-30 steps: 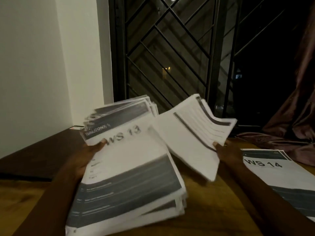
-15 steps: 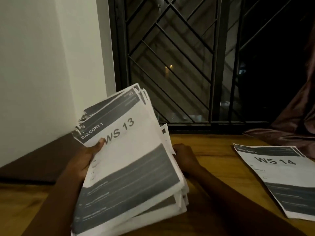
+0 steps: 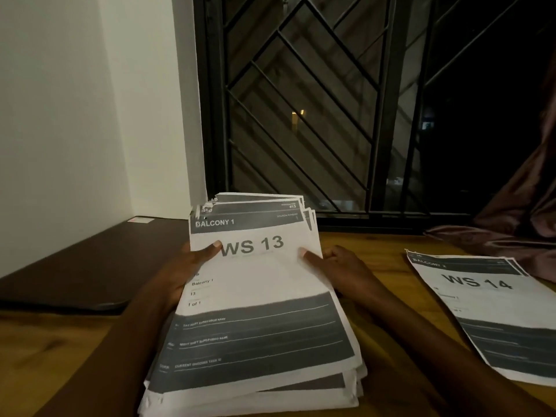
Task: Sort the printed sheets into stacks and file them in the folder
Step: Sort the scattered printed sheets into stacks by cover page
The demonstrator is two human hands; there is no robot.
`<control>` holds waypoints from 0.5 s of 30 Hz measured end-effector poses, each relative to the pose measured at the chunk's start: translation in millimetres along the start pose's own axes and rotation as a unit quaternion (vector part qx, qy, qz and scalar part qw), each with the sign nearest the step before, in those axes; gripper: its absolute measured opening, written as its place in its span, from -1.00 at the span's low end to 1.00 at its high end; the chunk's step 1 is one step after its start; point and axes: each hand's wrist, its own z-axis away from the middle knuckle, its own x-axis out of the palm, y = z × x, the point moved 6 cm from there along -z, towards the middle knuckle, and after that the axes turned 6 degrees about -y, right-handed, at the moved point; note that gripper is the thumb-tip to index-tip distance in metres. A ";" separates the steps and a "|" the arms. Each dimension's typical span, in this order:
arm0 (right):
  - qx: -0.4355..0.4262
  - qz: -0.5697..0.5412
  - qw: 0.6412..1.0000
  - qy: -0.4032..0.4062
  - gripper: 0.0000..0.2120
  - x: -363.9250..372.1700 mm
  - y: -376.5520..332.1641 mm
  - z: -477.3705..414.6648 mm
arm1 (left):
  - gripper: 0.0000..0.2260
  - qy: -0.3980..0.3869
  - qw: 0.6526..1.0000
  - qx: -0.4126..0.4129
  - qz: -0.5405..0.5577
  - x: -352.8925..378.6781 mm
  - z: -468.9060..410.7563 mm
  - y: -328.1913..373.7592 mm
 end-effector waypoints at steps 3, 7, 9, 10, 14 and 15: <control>-0.003 0.054 0.997 0.060 -0.65 -5.4 7.2 -1.8 | -0.79 -0.021 0.999 0.021 -0.024 10.1 1.5 0.4; 0.006 -0.029 0.995 0.094 -0.76 -15.8 15.8 -2.5 | -0.78 -0.083 0.997 0.007 0.007 24.1 7.2 -1.2; 0.021 -0.064 0.992 0.103 -0.78 -21.2 21.7 -3.0 | -0.76 -0.116 0.993 -0.006 0.035 31.2 10.5 -1.2; 0.029 -0.073 0.992 0.104 -0.81 -22.9 24.7 -4.2 | -0.65 -0.133 0.990 -0.007 0.046 31.1 9.3 -2.4; 0.060 -0.085 0.987 0.120 -0.95 -41.5 42.0 -11.8 | -0.71 -0.127 0.990 -0.013 0.053 26.0 3.6 -8.0; 0.064 -0.078 0.987 0.128 -0.95 -52.8 44.2 -13.3 | -0.72 -0.111 0.992 -0.011 0.055 22.5 1.8 -9.5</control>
